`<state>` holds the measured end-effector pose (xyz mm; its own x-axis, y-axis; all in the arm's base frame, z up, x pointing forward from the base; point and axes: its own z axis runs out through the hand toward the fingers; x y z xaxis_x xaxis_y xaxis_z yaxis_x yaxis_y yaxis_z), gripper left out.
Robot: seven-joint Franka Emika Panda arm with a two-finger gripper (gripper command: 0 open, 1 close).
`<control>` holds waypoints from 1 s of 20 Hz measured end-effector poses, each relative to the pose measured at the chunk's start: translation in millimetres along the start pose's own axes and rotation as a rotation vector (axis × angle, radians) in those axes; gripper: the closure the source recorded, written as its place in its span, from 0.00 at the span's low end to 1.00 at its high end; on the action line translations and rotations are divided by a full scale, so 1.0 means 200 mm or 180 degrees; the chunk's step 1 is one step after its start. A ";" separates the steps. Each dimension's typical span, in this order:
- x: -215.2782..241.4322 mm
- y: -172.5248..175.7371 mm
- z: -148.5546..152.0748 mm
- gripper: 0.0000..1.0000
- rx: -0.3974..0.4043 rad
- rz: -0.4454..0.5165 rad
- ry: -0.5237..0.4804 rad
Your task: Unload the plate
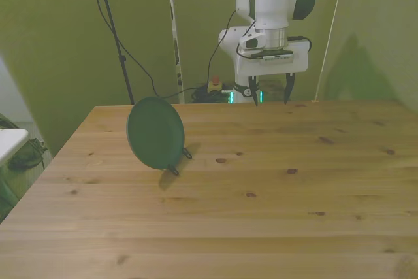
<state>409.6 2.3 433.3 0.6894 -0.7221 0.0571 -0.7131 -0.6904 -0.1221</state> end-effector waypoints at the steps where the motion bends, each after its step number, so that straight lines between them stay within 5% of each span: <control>1: 0.00 0.00 0.00 0.00 -0.0001 0.0001 -0.0002; 5: 0.15 0.07 -0.11 0.00 0.0100 0.0203 0.0084; 13: 0.67 0.36 -0.72 0.00 -0.0050 0.0799 0.0847; 20: 1.17 0.64 -0.74 0.00 -0.0305 0.1277 0.1011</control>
<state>460.9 -260.5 578.5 0.2974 -0.8980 0.3242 -0.9320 -0.3468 -0.1055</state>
